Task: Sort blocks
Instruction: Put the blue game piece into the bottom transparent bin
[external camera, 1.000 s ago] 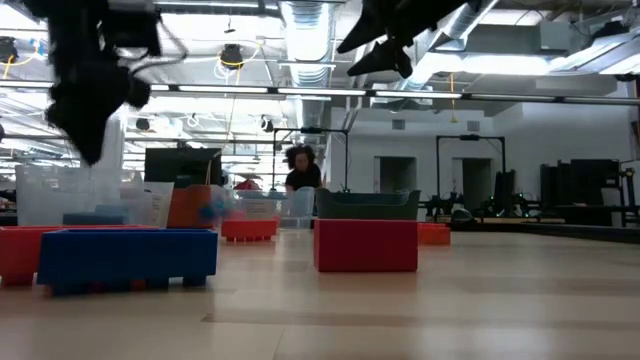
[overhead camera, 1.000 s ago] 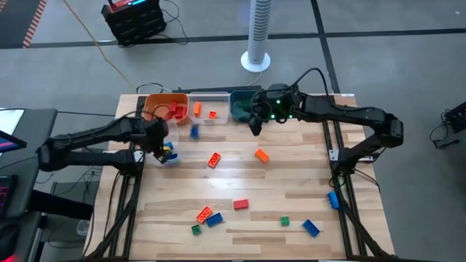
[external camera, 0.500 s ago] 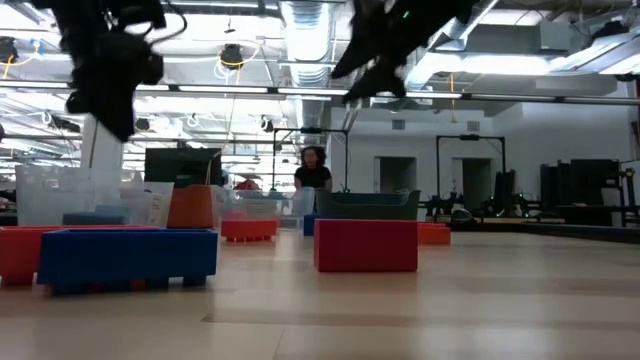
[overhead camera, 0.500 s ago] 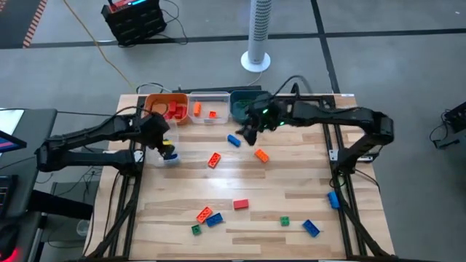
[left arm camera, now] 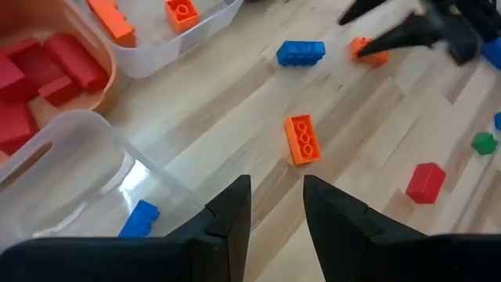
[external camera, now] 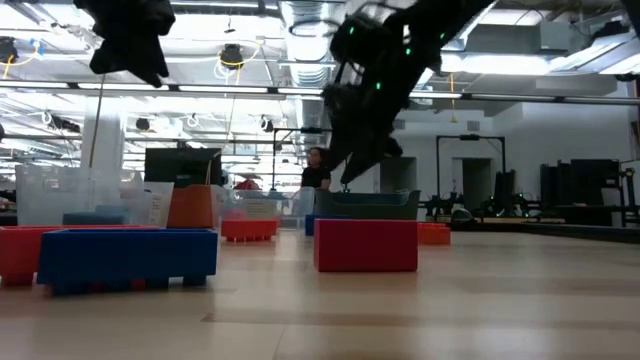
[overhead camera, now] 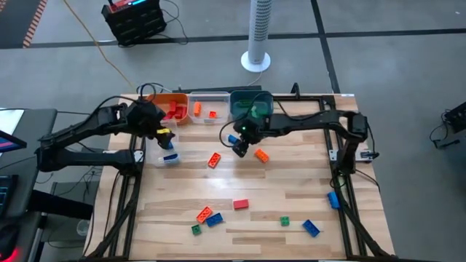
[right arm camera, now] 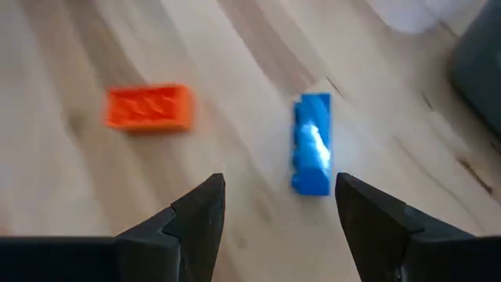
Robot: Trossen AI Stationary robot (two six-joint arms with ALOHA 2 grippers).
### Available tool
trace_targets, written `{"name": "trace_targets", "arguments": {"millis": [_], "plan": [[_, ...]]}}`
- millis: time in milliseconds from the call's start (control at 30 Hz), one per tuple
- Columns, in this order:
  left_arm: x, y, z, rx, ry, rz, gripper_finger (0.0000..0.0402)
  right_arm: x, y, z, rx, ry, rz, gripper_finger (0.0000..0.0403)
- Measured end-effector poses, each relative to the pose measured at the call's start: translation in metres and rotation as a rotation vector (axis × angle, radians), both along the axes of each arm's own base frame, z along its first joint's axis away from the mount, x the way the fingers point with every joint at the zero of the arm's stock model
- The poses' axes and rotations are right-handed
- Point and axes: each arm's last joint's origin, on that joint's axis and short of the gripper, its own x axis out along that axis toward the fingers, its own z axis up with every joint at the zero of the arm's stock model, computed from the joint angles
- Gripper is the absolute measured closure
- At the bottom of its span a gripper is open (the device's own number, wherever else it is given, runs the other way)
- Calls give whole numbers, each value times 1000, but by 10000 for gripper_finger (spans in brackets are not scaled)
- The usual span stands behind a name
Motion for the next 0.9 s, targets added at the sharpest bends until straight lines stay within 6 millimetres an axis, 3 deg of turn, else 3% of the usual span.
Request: {"name": "trace_targets", "arguments": {"millis": [133,433,600,733,900], "plan": [[4,1,-1,25,24,-38,287,4,-4,-20,-44,68,46,154],[15,6,-9,24,89,-72,269,18,-5,-39,-112,40,21,159],[16,6,-10,31,105,-88,268,22,-1,-59,-118,90,36,177],[17,6,-9,50,97,-141,269,23,4,-64,-119,125,47,211],[21,3,-6,141,65,-383,269,23,8,-54,-153,105,101,291]]}}
